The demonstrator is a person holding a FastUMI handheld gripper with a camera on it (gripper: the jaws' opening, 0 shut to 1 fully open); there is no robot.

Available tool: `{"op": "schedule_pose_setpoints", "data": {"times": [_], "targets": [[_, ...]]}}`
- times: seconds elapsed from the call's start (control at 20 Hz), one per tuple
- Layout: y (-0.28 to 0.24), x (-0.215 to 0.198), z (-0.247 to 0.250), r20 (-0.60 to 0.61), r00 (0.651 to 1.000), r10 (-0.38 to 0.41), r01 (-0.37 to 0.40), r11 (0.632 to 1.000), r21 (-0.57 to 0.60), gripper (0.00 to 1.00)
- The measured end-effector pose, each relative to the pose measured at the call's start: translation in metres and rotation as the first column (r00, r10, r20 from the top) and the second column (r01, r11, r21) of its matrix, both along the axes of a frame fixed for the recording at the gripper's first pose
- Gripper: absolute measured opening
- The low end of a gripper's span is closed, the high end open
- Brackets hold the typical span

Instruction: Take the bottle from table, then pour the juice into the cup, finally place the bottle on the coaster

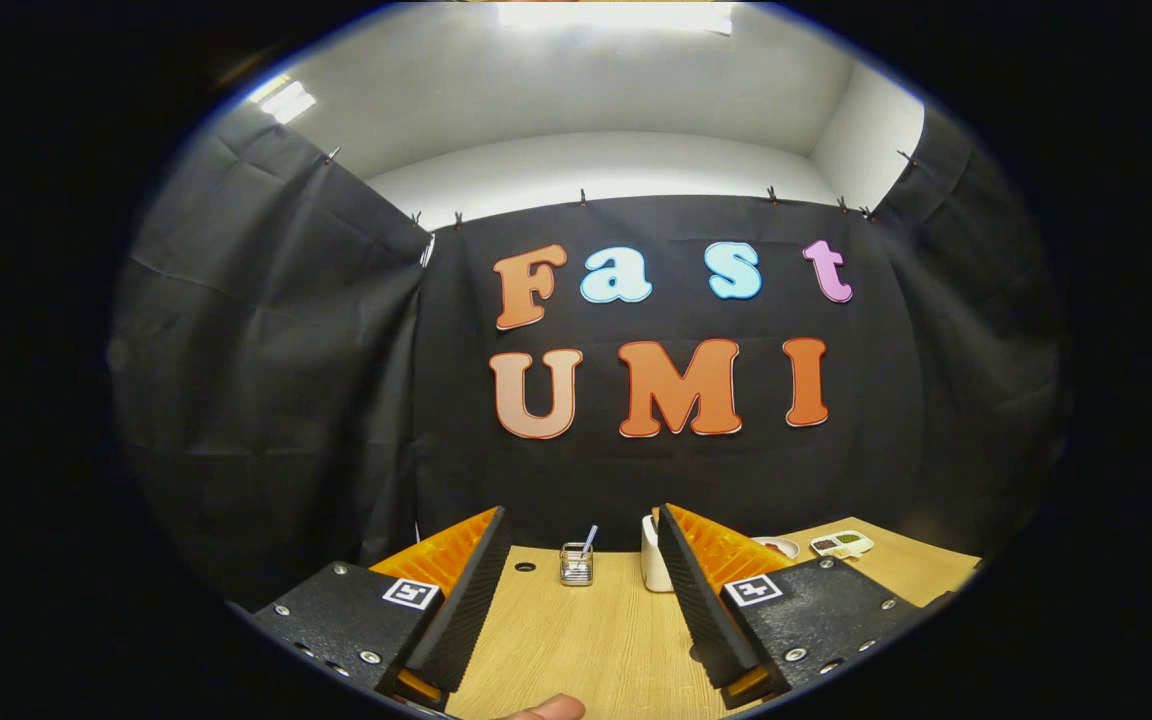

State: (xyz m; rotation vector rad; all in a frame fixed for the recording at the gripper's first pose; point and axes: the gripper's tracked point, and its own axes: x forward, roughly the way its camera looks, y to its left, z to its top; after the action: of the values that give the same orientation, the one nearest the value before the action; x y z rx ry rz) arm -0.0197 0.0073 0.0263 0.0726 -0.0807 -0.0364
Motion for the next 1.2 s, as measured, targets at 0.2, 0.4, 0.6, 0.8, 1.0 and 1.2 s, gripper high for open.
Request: {"op": "schedule_pose_setpoints", "data": {"times": [0.2,0.4,0.6,0.8,1.0,1.2], "targets": [[0.001,0.001,0.002,0.013,1.0,0.012,-0.013,0.999,0.035,0.89],[-0.004,-0.003,0.007,0.027,1.0,-0.001,0.0,0.999,0.039,0.89],[-0.003,-0.002,0.005,0.025,1.0,0.004,-0.005,0.999,0.039,0.91],[-0.004,-0.002,0.0,0.015,1.0,0.001,-0.001,0.999,0.032,0.93],[-0.007,-0.002,0.002,0.018,1.0,-0.007,0.007,1.0,0.023,0.95],[-0.009,-0.008,0.007,0.035,0.999,-0.015,0.015,1.0,0.02,0.96]]}}
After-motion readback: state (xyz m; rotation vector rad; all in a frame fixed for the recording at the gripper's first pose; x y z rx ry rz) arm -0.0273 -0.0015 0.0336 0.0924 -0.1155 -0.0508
